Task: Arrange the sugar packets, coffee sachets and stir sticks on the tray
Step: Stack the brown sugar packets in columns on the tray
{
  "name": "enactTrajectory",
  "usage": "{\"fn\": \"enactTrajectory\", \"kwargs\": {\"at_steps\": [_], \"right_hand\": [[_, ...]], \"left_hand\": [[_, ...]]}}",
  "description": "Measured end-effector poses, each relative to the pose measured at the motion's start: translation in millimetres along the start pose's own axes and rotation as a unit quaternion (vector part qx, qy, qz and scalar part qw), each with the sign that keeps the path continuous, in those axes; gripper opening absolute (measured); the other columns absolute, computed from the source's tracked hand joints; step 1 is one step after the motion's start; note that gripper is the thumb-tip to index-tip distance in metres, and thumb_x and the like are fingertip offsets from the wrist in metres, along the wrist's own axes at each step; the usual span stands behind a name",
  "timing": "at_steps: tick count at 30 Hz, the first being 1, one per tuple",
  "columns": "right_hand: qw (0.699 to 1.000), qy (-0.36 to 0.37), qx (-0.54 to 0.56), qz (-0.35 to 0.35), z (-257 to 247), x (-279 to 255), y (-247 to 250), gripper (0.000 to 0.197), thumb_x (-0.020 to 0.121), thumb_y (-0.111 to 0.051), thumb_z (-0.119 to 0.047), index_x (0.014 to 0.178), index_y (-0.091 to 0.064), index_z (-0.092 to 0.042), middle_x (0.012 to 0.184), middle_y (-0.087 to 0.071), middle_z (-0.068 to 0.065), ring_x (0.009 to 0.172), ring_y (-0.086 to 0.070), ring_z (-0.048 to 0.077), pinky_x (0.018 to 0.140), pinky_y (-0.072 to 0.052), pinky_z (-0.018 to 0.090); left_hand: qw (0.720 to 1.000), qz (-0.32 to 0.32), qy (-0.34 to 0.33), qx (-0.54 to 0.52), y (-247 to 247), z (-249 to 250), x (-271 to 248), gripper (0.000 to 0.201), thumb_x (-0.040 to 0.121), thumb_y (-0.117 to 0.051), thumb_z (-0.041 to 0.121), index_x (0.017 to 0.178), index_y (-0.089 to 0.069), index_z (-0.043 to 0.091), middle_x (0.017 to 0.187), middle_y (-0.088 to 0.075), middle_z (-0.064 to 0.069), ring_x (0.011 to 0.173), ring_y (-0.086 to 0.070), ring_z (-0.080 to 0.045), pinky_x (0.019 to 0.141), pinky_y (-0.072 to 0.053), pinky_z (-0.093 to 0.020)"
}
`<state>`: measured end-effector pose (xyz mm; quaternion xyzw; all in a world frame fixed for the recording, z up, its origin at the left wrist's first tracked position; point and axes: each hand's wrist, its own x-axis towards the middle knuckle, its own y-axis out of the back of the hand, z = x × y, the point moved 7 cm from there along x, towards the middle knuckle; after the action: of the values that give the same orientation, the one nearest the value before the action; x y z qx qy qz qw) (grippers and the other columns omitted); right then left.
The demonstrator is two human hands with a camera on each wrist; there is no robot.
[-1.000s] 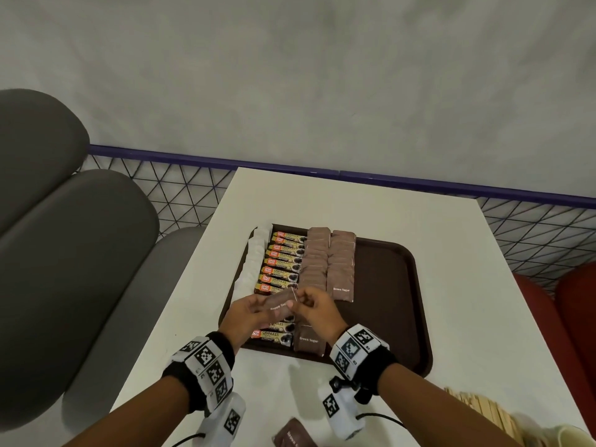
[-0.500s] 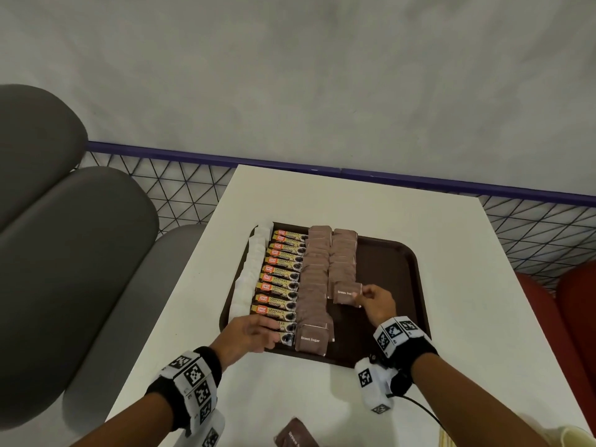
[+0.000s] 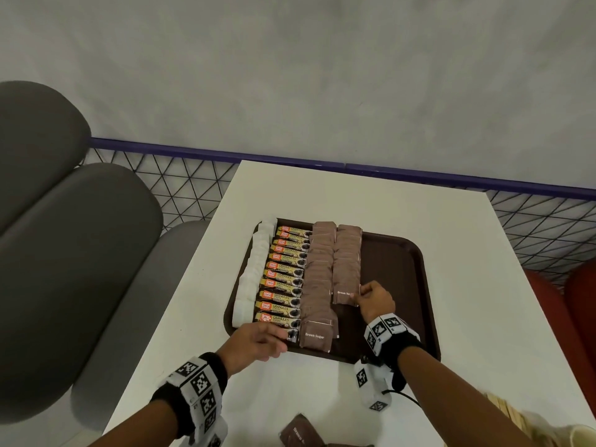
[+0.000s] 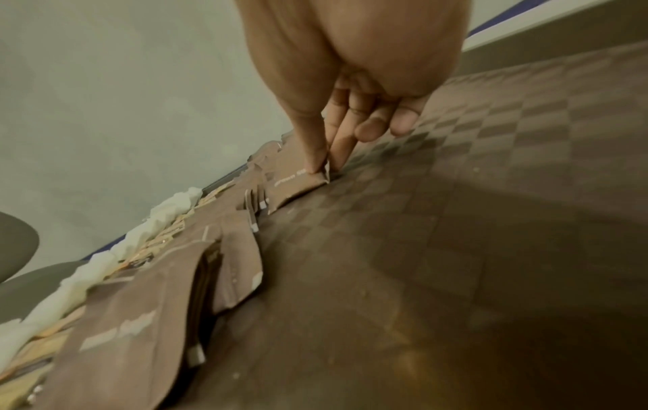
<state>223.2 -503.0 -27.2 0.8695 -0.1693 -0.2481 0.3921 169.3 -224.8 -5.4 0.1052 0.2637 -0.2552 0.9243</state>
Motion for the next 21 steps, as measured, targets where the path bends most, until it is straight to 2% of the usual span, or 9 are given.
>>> {"fn": "enactTrajectory", "kwargs": {"at_steps": [2,4,6,8,10,13,16,19,21], "right_hand": [[1.000,0.008,-0.007,0.015,-1,-3,4,0.019,0.079,-0.068,-0.027,0.080,-0.049,-0.023,0.097,-0.064,0.008,0.102,-0.051,0.028,0.090,-0.040,0.036],[0.998,0.045,-0.014,0.038,-6,-6,9,0.026,0.078,-0.069,-0.028,0.094,-0.050,-0.019,0.100,-0.061,0.005,0.102,-0.048,0.025,0.090,-0.040,0.038],[0.992,0.101,-0.021,0.073,-16,-14,17,0.033,0.079,-0.068,-0.028,0.103,-0.051,-0.015,0.102,-0.057,0.004,0.102,-0.046,0.024,0.089,-0.042,0.038],[0.983,0.159,-0.006,0.092,-25,-29,24,0.031,0.081,-0.066,-0.024,0.106,-0.052,-0.011,0.103,-0.055,0.007,0.101,-0.045,0.024,0.089,-0.042,0.037],[0.973,0.217,0.014,0.079,-30,-48,25,0.028,0.082,-0.065,-0.018,0.106,-0.052,-0.008,0.101,-0.054,0.007,0.098,-0.042,0.020,0.085,-0.040,0.032],[0.956,0.290,0.037,-0.011,-28,-83,19,0.023,0.084,-0.062,-0.012,0.105,-0.054,-0.005,0.094,-0.048,0.002,0.090,-0.038,0.012,0.077,-0.030,0.022],[0.931,0.337,0.036,-0.132,-11,-122,10,0.021,0.083,-0.063,-0.011,0.103,-0.057,-0.009,0.087,-0.044,-0.008,0.078,-0.038,0.001,0.075,-0.029,0.016],[0.902,0.346,-0.022,-0.258,17,-159,-2,0.029,0.085,-0.064,-0.024,0.111,-0.054,-0.014,0.096,-0.045,-0.005,0.085,-0.038,-0.005,0.076,-0.031,0.006],[0.884,0.345,-0.080,-0.306,35,-178,-3,0.047,0.081,-0.067,-0.036,0.120,-0.049,-0.018,0.106,-0.044,-0.003,0.094,-0.037,0.002,0.085,-0.032,0.010]], "left_hand": [[1.000,-0.002,-0.002,0.016,-2,-2,-2,0.032,0.065,-0.066,0.023,0.097,-0.063,0.018,0.075,-0.072,0.009,0.077,-0.064,-0.004,0.070,-0.048,-0.017],[0.999,-0.004,-0.009,0.034,-6,-4,-6,0.022,0.074,-0.070,0.014,0.095,-0.064,0.016,0.077,-0.071,0.006,0.074,-0.064,-0.001,0.071,-0.047,-0.018],[0.997,-0.012,-0.019,0.077,-10,-8,-11,0.019,0.082,-0.066,0.001,0.094,-0.064,0.016,0.082,-0.067,0.003,0.076,-0.062,0.001,0.071,-0.048,-0.014],[0.989,-0.027,-0.033,0.140,-17,-11,-18,0.024,0.083,-0.066,0.000,0.093,-0.064,0.022,0.091,-0.065,-0.001,0.080,-0.061,-0.002,0.075,-0.049,-0.013],[0.979,-0.043,-0.046,0.196,-24,-13,-25,0.026,0.082,-0.068,0.006,0.094,-0.062,0.029,0.099,-0.065,-0.001,0.080,-0.061,-0.003,0.076,-0.046,-0.009],[0.965,-0.067,-0.047,0.251,-40,-18,-34,0.030,0.081,-0.071,0.014,0.103,-0.059,0.031,0.108,-0.061,0.001,0.085,-0.058,-0.003,0.076,-0.045,-0.007],[0.949,-0.094,-0.026,0.299,-56,-26,-43,0.049,0.078,-0.075,0.022,0.120,-0.051,0.032,0.117,-0.052,0.003,0.096,-0.055,-0.012,0.077,-0.046,-0.011],[0.932,-0.115,-0.016,0.342,-71,-34,-51,0.069,0.076,-0.077,0.024,0.135,-0.041,0.029,0.121,-0.041,0.006,0.102,-0.050,-0.014,0.073,-0.042,-0.008],[0.920,-0.123,-0.021,0.371,-80,-36,-56,0.079,0.074,-0.078,0.025,0.140,-0.035,0.028,0.125,-0.036,0.005,0.104,-0.046,-0.013,0.080,-0.040,-0.014]]}}
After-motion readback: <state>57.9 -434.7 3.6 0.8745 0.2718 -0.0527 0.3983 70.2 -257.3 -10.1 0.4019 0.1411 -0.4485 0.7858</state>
